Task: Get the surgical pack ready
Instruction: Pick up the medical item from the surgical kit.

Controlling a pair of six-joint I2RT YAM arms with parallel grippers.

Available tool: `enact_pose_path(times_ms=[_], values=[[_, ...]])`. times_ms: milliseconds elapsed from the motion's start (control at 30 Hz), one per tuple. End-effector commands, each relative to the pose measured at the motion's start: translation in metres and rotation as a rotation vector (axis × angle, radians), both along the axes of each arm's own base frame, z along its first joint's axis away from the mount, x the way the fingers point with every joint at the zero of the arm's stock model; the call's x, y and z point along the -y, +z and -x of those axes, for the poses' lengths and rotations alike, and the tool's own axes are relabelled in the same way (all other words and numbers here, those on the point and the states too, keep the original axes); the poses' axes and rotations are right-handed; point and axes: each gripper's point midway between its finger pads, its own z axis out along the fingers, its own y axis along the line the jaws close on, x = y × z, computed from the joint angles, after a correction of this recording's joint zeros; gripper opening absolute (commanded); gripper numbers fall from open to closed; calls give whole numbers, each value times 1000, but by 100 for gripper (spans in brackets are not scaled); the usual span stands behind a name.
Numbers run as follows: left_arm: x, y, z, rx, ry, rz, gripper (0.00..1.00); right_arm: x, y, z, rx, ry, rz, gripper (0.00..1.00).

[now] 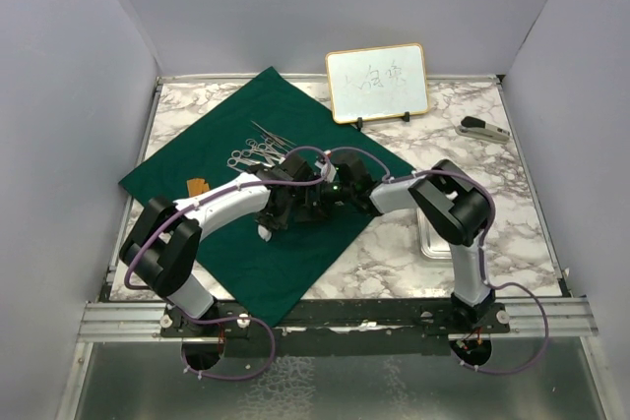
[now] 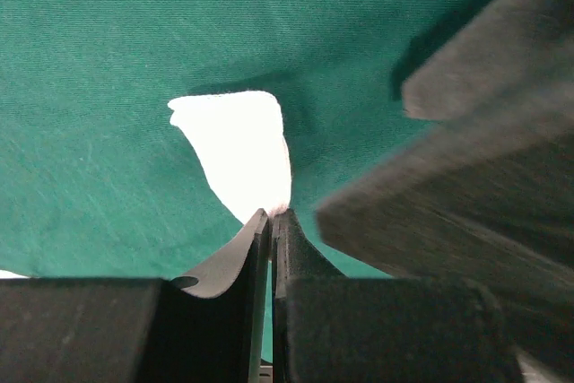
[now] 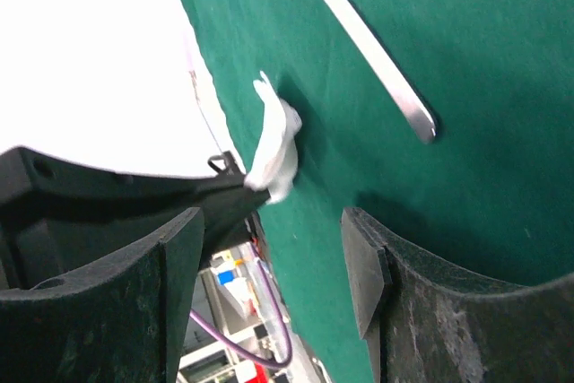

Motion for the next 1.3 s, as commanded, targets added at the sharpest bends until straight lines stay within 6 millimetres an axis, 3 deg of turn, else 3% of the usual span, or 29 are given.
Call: enact_pose_path(times_ms=[0, 300, 767, 867, 1100, 1167, 1267], values=[[-1, 4, 4, 4, -6, 24, 0, -22, -11, -6, -93, -52, 39, 64], [0, 4, 3, 10, 0, 34, 0, -51, -26, -4, -101, -61, 91, 59], [7, 9, 2, 28, -7, 80, 0, -66, -36, 6, -118, -47, 91, 42], [7, 7, 3, 20, -10, 79, 0, -67, -33, 6, -110, -47, 85, 35], [9, 14, 3, 31, -21, 100, 0, -66, -28, 4, -57, -38, 95, 7], [11, 23, 2, 43, -28, 119, 11, -63, -25, 5, -13, -24, 97, 1], [21, 54, -4, 105, -47, 200, 40, -57, -8, 2, 125, 10, 105, 1]])
